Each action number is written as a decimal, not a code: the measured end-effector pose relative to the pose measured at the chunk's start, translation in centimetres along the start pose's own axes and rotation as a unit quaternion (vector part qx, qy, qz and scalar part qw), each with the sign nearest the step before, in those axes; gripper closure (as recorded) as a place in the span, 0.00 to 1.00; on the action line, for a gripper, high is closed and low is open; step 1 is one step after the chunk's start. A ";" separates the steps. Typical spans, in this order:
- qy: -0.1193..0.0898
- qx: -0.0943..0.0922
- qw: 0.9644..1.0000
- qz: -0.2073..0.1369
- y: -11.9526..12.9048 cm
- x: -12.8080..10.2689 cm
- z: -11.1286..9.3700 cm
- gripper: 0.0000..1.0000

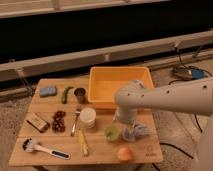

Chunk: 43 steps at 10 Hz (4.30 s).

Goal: Place towel in metal cup

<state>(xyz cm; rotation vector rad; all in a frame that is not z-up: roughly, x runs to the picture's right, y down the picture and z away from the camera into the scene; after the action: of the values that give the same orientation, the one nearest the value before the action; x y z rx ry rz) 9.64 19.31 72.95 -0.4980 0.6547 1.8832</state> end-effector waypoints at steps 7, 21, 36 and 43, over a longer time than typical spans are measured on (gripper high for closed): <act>-0.010 0.004 0.996 0.089 -12.7 -1.2 2.1 0.35; 0.014 -0.018 0.999 0.034 -5.7 -4.1 5.1 0.35; -0.002 0.030 0.999 0.031 -4.3 -3.8 -2.2 1.00; -0.038 -0.017 0.994 -0.104 7.2 -5.8 -10.8 1.00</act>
<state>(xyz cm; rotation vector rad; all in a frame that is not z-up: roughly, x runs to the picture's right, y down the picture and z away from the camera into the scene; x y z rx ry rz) 5.63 6.04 69.80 -0.4945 0.4996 1.7094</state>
